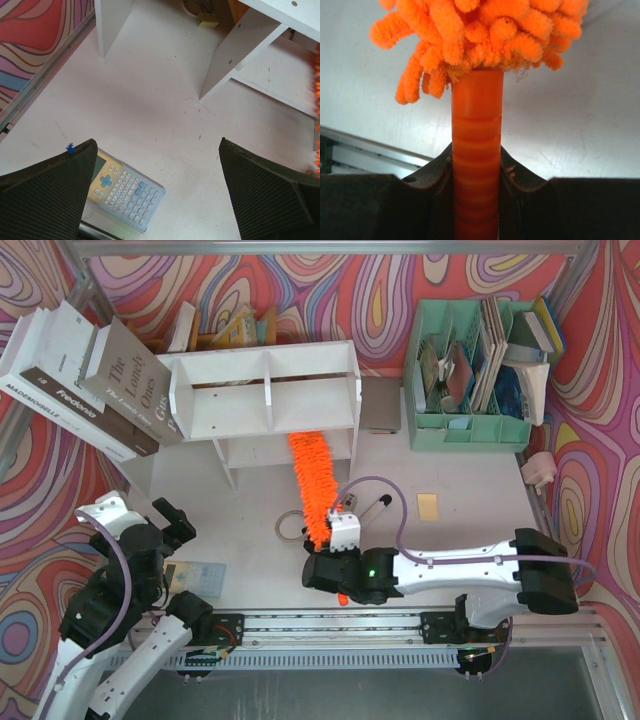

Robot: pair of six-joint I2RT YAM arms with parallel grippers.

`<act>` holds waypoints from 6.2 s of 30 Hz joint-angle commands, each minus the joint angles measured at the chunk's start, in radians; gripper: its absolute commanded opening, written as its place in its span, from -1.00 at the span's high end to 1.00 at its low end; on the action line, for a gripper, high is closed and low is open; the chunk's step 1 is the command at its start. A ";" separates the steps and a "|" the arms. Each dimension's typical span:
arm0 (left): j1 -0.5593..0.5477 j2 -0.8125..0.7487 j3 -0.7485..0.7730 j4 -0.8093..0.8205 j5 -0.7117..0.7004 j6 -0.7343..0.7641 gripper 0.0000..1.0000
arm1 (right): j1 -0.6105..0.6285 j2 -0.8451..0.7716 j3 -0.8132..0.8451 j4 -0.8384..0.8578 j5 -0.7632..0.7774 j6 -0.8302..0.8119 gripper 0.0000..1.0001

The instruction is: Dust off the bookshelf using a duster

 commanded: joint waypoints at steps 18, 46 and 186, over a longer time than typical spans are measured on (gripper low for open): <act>-0.006 -0.012 0.004 -0.024 -0.027 -0.006 -0.97 | 0.220 0.117 0.121 0.000 -0.013 -0.203 1.00; -0.006 -0.002 0.006 -0.032 -0.042 -0.012 -0.97 | 0.391 -0.050 0.149 -0.194 0.231 -0.030 1.00; -0.006 -0.022 0.006 -0.035 -0.056 -0.015 -0.97 | 0.431 -0.013 0.023 -0.299 0.160 -0.094 1.00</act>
